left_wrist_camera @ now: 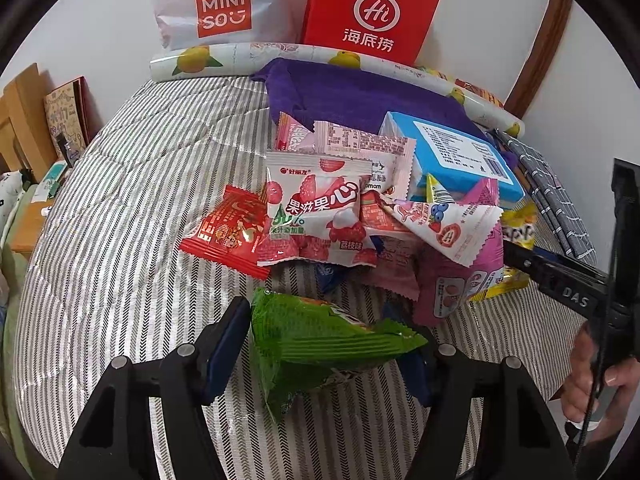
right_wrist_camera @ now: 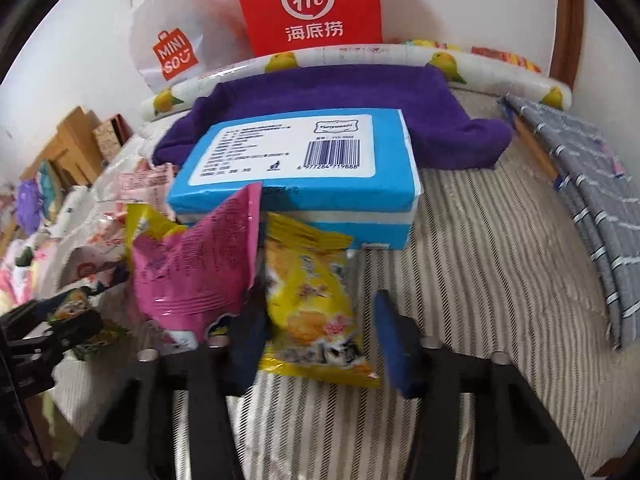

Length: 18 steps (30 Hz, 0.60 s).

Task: Organize snacks
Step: 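Close left tool on green snack bag while right tool grasps yellow triangular bag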

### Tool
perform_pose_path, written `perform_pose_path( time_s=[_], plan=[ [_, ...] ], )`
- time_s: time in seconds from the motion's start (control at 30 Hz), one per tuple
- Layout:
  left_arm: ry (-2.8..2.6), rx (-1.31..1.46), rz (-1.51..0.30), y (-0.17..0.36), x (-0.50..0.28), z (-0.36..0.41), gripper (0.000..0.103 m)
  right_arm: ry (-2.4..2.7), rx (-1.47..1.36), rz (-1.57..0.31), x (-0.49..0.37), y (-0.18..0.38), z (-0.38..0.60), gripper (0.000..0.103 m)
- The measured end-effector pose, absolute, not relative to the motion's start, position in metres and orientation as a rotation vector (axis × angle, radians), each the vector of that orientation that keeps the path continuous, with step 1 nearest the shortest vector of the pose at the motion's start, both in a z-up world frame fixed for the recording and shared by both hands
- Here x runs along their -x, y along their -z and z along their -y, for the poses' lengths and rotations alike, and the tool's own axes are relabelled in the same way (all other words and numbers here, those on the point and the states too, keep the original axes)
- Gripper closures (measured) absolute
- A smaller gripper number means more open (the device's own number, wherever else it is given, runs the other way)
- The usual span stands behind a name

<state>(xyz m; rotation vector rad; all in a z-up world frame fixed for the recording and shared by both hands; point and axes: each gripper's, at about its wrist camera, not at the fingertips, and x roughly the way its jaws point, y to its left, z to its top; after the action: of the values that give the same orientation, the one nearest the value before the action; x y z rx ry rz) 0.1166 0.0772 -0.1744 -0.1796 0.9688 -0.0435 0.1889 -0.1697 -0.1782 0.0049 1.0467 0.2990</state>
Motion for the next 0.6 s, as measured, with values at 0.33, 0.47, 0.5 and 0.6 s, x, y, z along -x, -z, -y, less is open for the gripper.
perform_pose_path(
  time_s=[0.33, 0.47, 0.5, 0.6],
  plan=[
    [0.033, 0.189, -0.963, 0.172, -0.118, -0.078, 0.037, -0.247, 0.005, -1.062, -0.170, 0.173, 0.196, 0.061],
    [0.026, 0.184, -0.965, 0.170, -0.118, -0.078, 0.039, -0.253, -0.010, -1.085, -0.172, 0.182, 0.198, 0.060],
    [0.024, 0.181, -0.965, 0.169, -0.117, -0.078, 0.039, -0.252, -0.010, -1.087, -0.172, 0.182, 0.199, 0.060],
    [0.015, 0.180, -0.965, 0.164, -0.115, -0.080, 0.041, -0.252, -0.017, -1.079, -0.170, 0.176, 0.200, 0.062]
  ],
)
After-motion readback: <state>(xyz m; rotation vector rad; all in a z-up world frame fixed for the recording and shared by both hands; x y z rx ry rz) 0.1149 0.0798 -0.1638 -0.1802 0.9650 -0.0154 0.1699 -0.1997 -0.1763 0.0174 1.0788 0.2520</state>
